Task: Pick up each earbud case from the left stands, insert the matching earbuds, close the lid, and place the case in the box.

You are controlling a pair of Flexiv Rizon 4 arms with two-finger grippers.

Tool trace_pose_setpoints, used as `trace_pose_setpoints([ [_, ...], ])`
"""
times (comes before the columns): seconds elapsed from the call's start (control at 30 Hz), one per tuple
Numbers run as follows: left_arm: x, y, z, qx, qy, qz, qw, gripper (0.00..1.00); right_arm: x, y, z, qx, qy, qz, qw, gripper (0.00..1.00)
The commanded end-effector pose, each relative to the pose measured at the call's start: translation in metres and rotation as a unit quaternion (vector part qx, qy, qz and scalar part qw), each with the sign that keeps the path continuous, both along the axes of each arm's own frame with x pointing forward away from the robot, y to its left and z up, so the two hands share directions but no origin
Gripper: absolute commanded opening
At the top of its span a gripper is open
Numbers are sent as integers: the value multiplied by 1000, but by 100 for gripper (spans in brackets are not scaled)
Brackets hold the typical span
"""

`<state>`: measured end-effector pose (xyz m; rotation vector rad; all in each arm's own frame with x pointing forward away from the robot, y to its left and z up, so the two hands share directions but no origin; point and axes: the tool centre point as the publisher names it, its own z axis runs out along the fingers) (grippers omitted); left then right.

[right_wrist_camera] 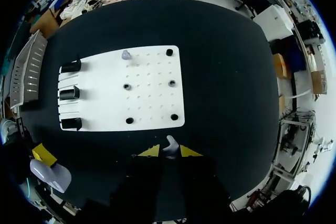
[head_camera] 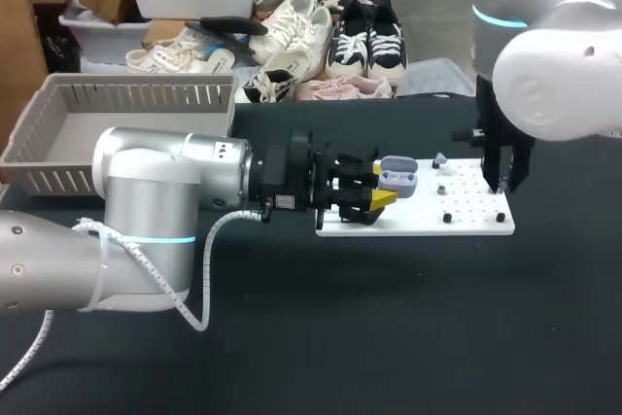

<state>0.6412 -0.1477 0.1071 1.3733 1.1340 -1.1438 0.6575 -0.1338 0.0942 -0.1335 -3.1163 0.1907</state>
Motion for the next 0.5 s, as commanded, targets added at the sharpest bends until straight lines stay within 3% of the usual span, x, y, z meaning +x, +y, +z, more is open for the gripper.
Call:
trace_pose_setpoints([
  [0.03, -1, 0, 0, 0, -1, 3, 1000, 0, -2, 0, 0, 5, 2, -8, 1000, 0],
  [0.27, -1, 0, 0, 0, -1, 3, 1000, 0, -1, 4, 12, 4, 0, -73, 997, 0],
  [0.5, -1, 0, 0, 0, -1, 3, 1000, 0, -6, 8, 26, 5, 28, -127, 991, 0],
])
